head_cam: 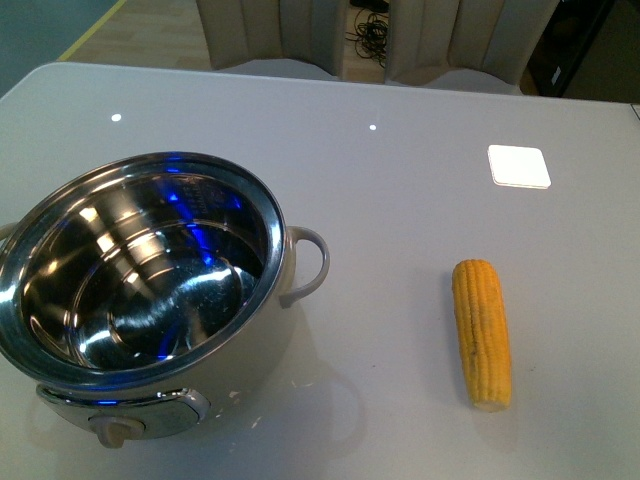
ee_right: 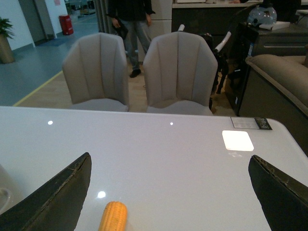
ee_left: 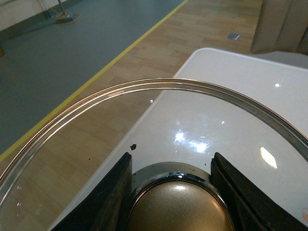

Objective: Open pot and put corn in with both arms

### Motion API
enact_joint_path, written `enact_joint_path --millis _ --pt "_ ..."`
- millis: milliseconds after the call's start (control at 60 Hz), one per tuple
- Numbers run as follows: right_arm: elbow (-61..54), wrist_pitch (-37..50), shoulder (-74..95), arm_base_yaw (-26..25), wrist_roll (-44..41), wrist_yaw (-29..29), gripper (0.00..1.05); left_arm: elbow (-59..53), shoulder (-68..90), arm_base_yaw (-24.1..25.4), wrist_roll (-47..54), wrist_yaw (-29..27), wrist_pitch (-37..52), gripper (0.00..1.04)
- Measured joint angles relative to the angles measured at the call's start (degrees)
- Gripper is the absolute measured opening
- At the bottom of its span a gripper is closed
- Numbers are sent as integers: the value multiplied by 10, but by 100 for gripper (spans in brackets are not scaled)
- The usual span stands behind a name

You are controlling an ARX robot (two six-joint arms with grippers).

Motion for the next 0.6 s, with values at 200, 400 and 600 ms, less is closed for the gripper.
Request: enact_joint_path --millis 200,400,600 --pt "0 0 0 0 0 0 96 2 134 23 -7 7 99 43" --pt "0 0 0 0 0 0 96 31 228 23 -7 17 142 43" --pt "0 0 0 0 0 0 96 80 304 19 -9 23 165 43"
